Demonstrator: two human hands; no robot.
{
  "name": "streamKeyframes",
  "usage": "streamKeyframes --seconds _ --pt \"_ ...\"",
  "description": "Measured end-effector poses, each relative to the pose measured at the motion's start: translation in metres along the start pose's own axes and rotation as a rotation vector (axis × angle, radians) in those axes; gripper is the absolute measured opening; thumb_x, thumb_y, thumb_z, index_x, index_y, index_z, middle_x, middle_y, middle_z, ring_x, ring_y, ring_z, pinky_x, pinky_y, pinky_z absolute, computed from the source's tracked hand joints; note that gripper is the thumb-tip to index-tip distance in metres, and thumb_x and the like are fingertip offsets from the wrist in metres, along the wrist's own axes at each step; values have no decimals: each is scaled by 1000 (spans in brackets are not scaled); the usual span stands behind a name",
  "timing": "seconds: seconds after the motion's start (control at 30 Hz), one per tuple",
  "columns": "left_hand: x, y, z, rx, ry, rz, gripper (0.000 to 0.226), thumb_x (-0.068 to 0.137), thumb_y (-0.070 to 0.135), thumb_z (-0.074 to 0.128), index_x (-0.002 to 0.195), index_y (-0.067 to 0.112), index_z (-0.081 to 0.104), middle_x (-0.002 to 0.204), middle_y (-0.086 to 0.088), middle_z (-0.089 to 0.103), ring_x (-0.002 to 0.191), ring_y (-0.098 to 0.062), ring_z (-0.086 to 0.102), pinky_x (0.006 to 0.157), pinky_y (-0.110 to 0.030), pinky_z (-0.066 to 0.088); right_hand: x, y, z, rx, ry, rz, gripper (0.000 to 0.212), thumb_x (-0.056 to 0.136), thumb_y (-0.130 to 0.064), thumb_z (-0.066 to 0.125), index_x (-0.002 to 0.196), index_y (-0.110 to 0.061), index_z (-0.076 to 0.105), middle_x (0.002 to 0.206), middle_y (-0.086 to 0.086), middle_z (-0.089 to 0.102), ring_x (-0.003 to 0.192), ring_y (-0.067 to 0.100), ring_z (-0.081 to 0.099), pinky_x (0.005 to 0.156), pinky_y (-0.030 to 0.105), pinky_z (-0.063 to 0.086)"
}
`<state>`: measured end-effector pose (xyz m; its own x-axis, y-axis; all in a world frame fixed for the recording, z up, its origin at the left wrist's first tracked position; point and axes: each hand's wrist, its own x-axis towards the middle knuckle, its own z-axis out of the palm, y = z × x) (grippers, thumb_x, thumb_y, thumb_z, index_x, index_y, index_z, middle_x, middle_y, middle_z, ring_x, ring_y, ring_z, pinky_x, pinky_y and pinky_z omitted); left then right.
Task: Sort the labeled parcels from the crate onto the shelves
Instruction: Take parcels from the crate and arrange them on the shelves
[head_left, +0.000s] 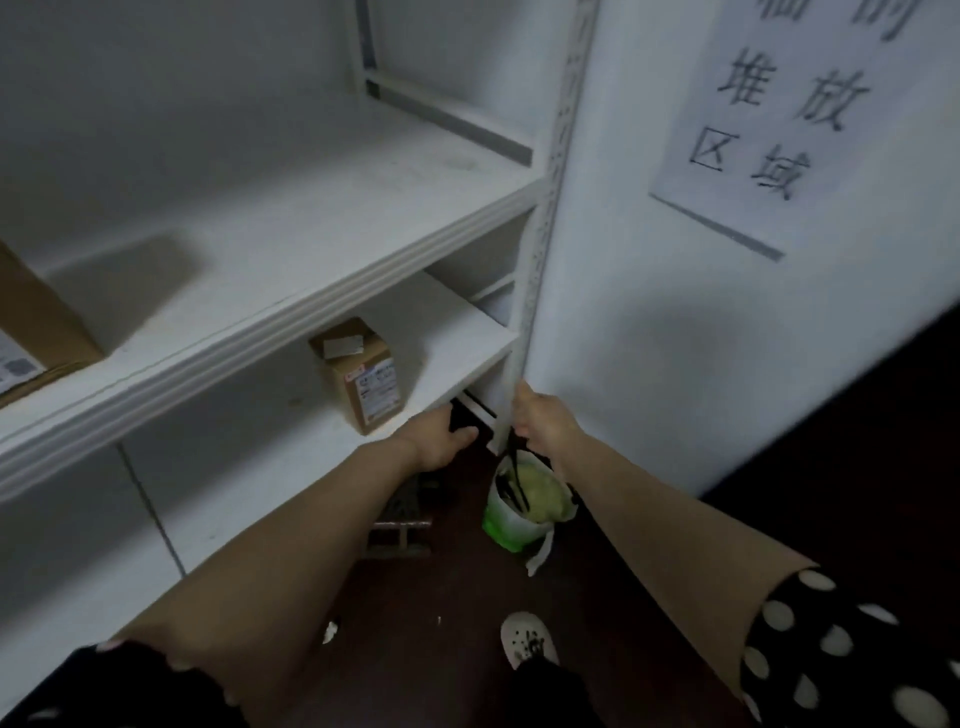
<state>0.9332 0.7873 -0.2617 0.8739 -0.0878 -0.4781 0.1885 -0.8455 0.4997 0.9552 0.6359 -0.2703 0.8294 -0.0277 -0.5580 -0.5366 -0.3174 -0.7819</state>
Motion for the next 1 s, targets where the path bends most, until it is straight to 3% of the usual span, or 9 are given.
streamKeyframes --seconds 0.23,0.4,0.5,0.57,0.63,0.73,0.8,0.87,1.0 --pt "-55 75 70 206 -248 272 52 97 36 50 138 7 39 143 -13 45 127 -26 45 100 -28 38 -132 100 -65 209 280 145 56 101 -45 33 134 -2 48 132 15 53 118 28 52 98 35 40" --pt "-121 155 141 334 -384 503 78 96 40 51 152 10 6 151 -12 33 135 -26 37 108 -28 32 -237 165 -133 411 571 225 49 102 -40 34 131 -4 49 124 15 57 114 29 55 95 39 44" --pt "-175 191 186 422 -459 666 87 94 39 54 152 19 -8 147 -15 39 126 -26 47 101 -29 40 -314 208 -155 548 726 199 46 102 -40 34 136 -12 45 117 9 58 105 22 57 93 35 45" --pt "-214 209 216 435 -498 756 91 93 36 57 150 25 -14 140 -15 47 115 -25 55 92 -27 44 -365 240 -157 606 819 154 46 101 -40 35 142 -19 38 118 6 57 105 21 57 97 37 45" --pt "-259 220 246 419 -519 845 96 91 35 59 148 35 -19 139 -12 48 115 -20 55 96 -28 44 -416 275 -155 624 918 112 51 101 -40 36 149 -30 23 130 8 54 105 21 59 98 38 46" --pt "-338 225 296 409 -526 966 101 90 33 61 140 48 -25 141 -12 45 118 -19 54 100 -35 44 -498 329 -147 612 1088 67 58 101 -39 36 150 -42 5 135 9 52 90 16 61 74 25 50" --pt "-393 225 326 443 -584 1045 101 91 30 61 140 49 -25 143 -13 43 118 -20 55 94 -30 48 -555 362 -138 640 1201 76 58 102 -37 36 149 -41 3 127 8 56 77 13 59 58 19 44" --pt "-445 226 355 496 -661 1117 100 91 29 61 140 49 -24 147 -13 39 120 -21 54 92 -29 48 -610 395 -124 709 1286 121 54 102 -37 35 150 -37 9 112 6 61 73 17 58 55 21 44" --pt "-531 240 408 533 -743 1263 102 89 32 64 144 40 -22 141 -9 46 122 -21 52 97 -26 44 -706 452 -113 800 1380 216 46 102 -39 33 136 -12 46 96 9 63 72 19 60 60 26 45"
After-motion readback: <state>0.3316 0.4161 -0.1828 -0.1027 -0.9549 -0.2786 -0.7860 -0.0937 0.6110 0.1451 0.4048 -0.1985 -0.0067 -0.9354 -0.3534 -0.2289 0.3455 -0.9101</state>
